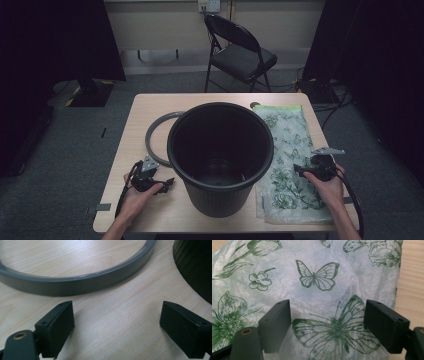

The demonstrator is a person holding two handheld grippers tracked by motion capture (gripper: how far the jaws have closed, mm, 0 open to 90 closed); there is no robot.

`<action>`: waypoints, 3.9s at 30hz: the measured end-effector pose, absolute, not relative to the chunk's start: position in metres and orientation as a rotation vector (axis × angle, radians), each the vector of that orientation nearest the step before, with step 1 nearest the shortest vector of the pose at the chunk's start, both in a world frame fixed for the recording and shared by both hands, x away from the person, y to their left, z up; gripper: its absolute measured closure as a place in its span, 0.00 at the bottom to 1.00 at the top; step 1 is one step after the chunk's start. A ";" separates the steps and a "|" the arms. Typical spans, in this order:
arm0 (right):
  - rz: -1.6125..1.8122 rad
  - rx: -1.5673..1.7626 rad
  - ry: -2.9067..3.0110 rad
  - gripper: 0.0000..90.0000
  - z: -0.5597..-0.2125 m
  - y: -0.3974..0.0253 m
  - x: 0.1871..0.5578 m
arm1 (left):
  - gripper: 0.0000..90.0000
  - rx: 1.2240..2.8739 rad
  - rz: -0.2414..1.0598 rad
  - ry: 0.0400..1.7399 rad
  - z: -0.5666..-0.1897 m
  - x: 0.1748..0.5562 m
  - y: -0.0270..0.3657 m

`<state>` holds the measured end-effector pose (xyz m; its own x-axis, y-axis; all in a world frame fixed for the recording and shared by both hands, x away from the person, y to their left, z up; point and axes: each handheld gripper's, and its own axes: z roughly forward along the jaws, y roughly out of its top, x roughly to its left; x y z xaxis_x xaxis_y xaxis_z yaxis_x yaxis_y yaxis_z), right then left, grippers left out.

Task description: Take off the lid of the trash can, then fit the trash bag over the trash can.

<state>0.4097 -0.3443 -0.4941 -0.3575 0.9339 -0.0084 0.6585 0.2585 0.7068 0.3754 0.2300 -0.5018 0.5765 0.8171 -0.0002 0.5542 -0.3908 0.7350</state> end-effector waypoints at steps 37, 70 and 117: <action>1.150 1.368 2.135 1.00 -0.465 -0.315 0.417 | 0.20 2.075 0.352 1.092 -0.493 0.380 0.234; 1.607 1.060 1.905 1.00 -0.334 -0.271 0.413 | 0.45 1.656 0.409 0.870 -0.353 0.394 0.246; 1.878 0.623 1.857 1.00 -0.213 -0.174 0.403 | 0.23 1.577 0.505 0.506 -0.245 0.410 0.165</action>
<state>0.4030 -0.1742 -0.2125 -0.8089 0.5876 0.0193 0.0129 -0.0151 0.9998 0.4101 0.1652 -0.2454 0.8025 0.5963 0.0197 0.0206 -0.0608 0.9979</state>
